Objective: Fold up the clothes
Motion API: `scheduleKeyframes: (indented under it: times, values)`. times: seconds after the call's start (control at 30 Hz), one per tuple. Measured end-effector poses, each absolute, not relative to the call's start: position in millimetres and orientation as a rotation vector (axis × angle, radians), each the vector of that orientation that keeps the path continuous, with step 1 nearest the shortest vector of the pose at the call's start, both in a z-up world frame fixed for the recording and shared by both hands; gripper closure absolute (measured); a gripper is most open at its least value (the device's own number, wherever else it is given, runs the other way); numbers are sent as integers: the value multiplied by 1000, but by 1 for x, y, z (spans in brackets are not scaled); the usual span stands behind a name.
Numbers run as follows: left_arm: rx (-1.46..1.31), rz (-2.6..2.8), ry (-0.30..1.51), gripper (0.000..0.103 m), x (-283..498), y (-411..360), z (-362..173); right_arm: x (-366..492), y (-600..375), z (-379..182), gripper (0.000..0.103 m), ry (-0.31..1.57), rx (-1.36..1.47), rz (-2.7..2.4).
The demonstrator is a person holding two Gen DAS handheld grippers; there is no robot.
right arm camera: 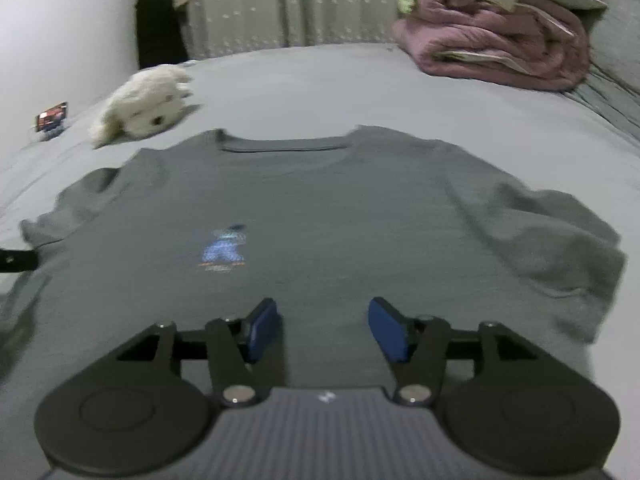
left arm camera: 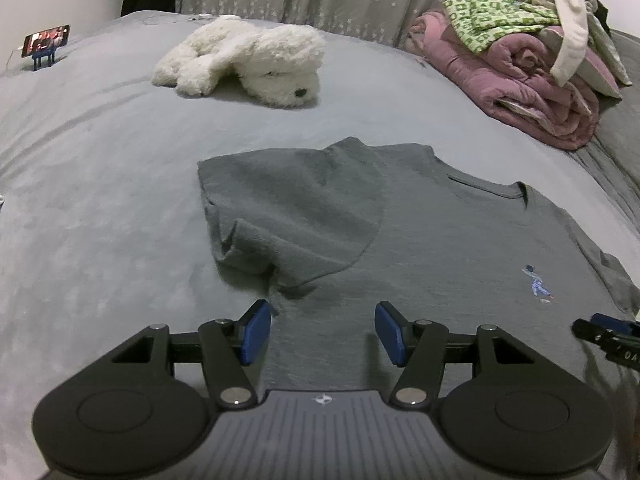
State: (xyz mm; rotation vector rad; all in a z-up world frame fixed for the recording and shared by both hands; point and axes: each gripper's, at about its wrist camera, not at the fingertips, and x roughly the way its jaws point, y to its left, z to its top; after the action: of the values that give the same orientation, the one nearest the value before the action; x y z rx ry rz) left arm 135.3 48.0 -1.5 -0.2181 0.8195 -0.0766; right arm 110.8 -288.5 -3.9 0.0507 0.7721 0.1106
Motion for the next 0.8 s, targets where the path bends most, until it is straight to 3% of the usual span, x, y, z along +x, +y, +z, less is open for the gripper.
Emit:
scheduleKeyframes:
  times: [0.23,0.33,0.4,0.8]
  values:
    - [-157,-65,818,44,129,30,-4,98,-259,-11,34,727,33,92]
    - [-125,-65,822,40,127,22,-5,91,-251,-15,21,713,21,83]
    - [-106,-59,826,39,127,20,-7,88,-248,-18,1,699,-7,45]
    - [-68,-44,815,35,120,14,-6,81,-260,-24,0,679,20,-75]
